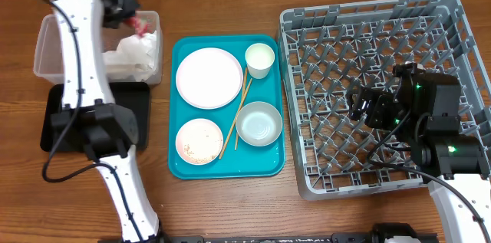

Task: Sort waste into correct bins and load items into the dishwasher
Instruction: 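Carry the red wrapper left and release it into the clear bin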

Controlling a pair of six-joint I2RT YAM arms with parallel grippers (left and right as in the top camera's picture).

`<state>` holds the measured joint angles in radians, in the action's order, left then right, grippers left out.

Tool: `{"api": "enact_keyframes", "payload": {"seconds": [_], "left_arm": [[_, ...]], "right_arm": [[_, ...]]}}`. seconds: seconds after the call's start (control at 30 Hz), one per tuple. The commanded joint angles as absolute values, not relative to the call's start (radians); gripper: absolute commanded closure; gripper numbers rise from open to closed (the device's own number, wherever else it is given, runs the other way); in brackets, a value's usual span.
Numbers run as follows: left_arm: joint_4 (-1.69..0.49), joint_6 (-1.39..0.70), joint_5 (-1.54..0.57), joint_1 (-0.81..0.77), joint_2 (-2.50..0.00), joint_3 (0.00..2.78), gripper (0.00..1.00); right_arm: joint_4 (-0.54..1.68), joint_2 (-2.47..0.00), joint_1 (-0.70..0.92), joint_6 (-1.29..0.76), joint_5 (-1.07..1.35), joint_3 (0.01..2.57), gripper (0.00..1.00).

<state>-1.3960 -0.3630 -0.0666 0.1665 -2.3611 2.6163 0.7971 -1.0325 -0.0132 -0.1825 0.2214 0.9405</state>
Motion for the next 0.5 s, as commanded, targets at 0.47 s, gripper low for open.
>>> {"api": "enact_keyframes", "payload": {"seconds": [0.47], "left_arm": [[-1.452,-0.198,-0.316,0.062,-2.327,2.634,0.30]], "right_arm": [[0.790,-1.031,-0.018,-0.182,0.226,0.967,0.00]]}}
